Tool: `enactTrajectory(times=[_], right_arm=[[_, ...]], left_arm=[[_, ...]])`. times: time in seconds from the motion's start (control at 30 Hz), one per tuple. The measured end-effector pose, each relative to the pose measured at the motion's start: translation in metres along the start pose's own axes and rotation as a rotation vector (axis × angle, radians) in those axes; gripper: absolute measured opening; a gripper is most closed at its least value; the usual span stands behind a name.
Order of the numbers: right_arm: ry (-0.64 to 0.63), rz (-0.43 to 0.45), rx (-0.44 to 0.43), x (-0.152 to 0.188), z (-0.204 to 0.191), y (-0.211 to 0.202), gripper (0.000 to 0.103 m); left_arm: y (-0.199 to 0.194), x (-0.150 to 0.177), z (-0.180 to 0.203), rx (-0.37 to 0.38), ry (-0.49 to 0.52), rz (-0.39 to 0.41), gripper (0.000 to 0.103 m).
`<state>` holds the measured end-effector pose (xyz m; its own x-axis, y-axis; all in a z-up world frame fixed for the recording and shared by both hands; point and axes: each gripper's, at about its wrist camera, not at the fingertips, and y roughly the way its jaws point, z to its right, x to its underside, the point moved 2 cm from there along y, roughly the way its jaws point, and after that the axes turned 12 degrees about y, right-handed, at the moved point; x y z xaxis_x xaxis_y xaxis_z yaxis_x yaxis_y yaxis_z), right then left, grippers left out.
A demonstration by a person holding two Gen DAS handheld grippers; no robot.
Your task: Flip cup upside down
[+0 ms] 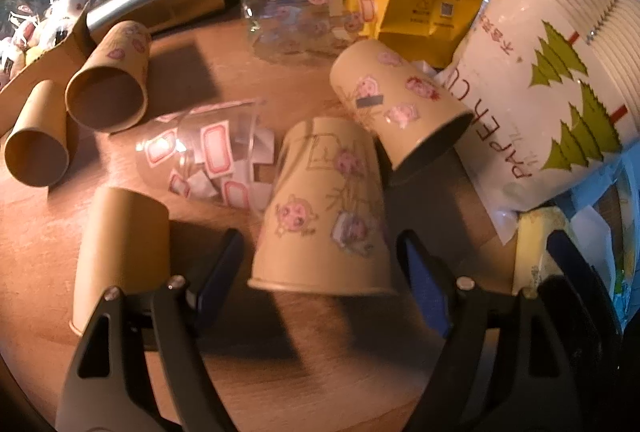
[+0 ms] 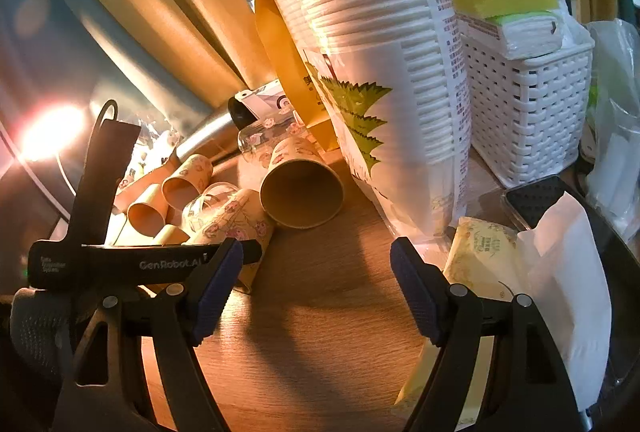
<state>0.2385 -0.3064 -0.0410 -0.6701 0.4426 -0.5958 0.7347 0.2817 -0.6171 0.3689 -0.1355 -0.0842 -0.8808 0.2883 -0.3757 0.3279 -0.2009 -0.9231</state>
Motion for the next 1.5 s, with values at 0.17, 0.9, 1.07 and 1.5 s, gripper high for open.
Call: enactTrajectory(times=[0.17,0.9,1.07,1.5], right_arm=[[-0.004,0.003,-0.005,0.002,-0.002,-0.004,0.079],[-0.032,0.034,0.002,0.010,-0.022,-0.025,0.079],[-0.034,0.023,0.000,0.017,-0.029,-0.029,0.079],[-0.029,-0.139,-0.037,0.066,-0.052,-0.017,0.079]], left_arm=[[-0.002,0.006,0.000,0.035,-0.014,0.004,0.079],[-0.039,0.034,0.008,0.089,0.031,0.102,0.069],[-0.047,0.055,0.010,0.115,0.052,0.109,0.069],[-0.075,0.141,0.040,0.089,0.179,0.168,0.069]])
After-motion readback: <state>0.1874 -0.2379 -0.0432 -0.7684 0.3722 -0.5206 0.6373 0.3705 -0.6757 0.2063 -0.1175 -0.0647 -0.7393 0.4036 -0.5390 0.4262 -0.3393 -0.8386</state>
